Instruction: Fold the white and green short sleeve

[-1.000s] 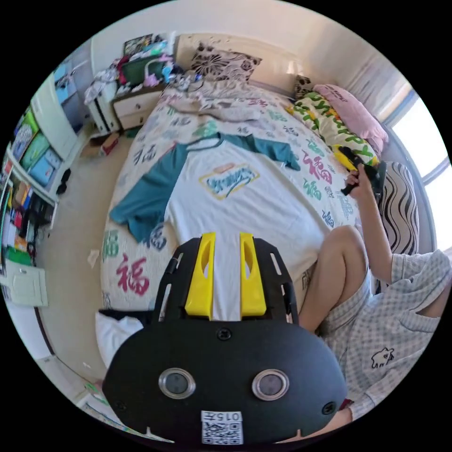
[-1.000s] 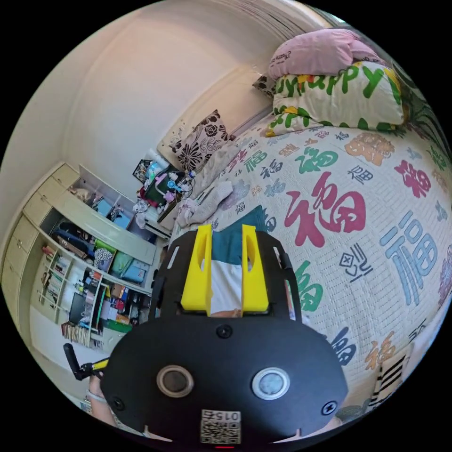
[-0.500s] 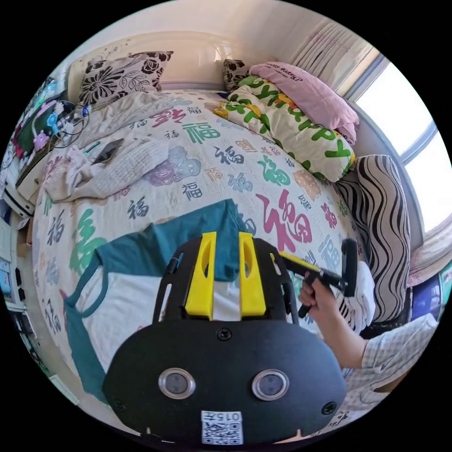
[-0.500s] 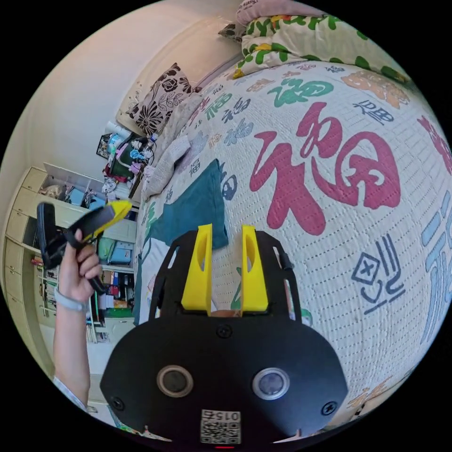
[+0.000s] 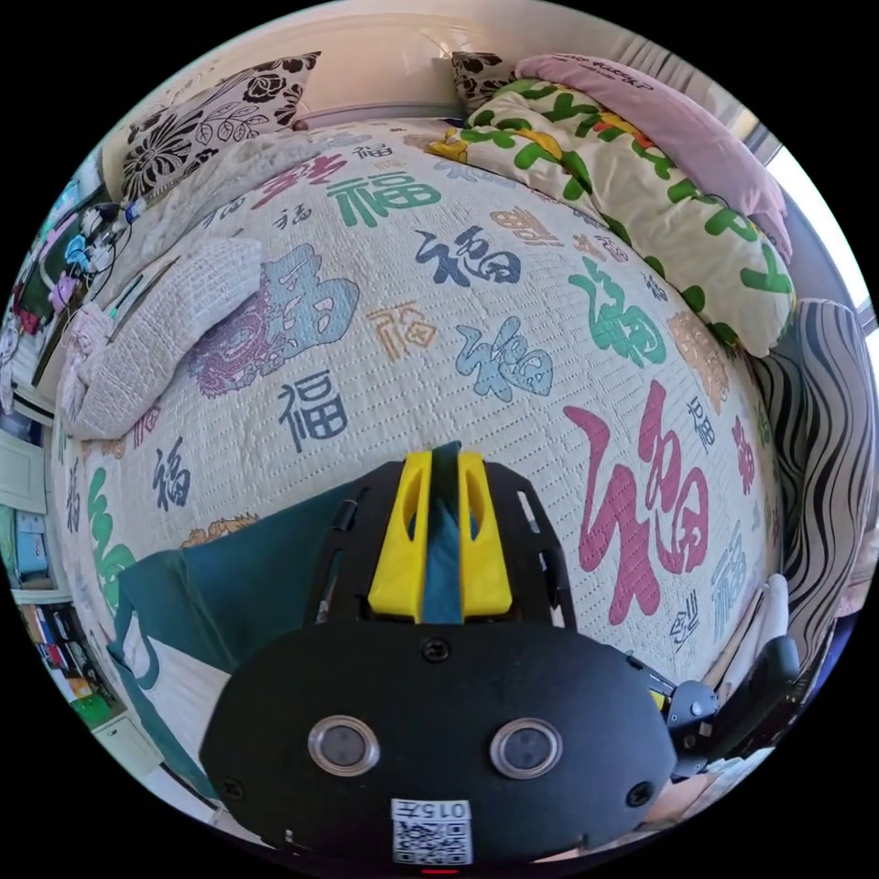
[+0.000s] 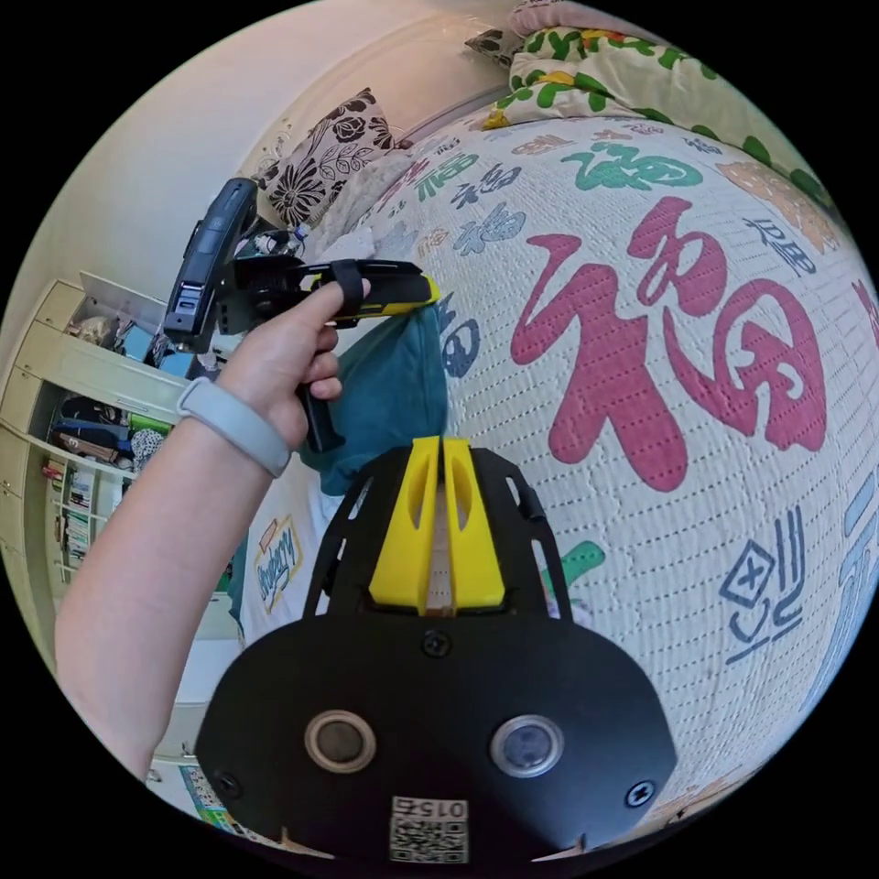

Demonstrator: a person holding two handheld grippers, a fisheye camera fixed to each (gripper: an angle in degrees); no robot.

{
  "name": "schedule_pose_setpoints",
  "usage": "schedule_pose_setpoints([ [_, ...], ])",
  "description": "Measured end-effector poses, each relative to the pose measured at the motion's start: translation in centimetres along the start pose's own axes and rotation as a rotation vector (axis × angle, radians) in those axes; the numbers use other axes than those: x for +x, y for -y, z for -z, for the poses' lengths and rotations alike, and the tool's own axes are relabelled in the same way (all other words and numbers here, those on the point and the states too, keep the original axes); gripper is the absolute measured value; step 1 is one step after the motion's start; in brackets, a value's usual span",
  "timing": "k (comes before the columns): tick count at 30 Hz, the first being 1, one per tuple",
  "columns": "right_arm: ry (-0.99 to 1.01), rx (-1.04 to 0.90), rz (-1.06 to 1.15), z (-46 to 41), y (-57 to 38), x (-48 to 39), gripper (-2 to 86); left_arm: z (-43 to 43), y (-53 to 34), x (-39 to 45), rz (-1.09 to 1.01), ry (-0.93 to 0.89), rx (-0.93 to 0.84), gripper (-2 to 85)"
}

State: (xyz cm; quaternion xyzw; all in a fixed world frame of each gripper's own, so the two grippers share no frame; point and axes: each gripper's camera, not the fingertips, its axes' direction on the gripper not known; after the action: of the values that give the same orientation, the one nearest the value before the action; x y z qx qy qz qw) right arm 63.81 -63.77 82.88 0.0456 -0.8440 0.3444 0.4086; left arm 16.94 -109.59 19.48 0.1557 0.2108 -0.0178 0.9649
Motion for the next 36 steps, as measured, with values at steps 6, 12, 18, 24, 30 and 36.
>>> schedule_pose_setpoints([
  [6, 0.098, 0.084, 0.298, 1.7, -2.5, -4.8, -0.6, 9.4, -5.7, -5.8, 0.039, -0.059, 0.245, 0.9],
  [12, 0.345, -0.064, 0.729, 0.1, -7.1, -12.3, -0.8, 19.5, -24.2, -17.0, 0.292, -0.1, 0.514, 0.8],
  [18, 0.279, -0.438, 0.91, -7.6, -11.6, -15.6, 0.2, 13.7, -39.5, -22.2, 0.514, -0.116, 0.329, 1.9],
  [24, 0.344, -0.304, 0.68, -8.9, -9.5, -10.6, 4.9, 13.8, -44.3, -24.1, 0.575, -0.098, 0.303, 6.3],
  [30, 0.152, -0.186, 0.529, -13.5, -9.0, -8.0, 6.4, 16.1, -37.6, -23.4, 0.418, -0.11, 0.363, 7.5],
  [36, -0.09, -0.347, 0.676, -22.3, -12.0, -10.0, 4.4, 10.8, -30.6, -21.8, 0.355, -0.145, 0.265, 6.8],
])
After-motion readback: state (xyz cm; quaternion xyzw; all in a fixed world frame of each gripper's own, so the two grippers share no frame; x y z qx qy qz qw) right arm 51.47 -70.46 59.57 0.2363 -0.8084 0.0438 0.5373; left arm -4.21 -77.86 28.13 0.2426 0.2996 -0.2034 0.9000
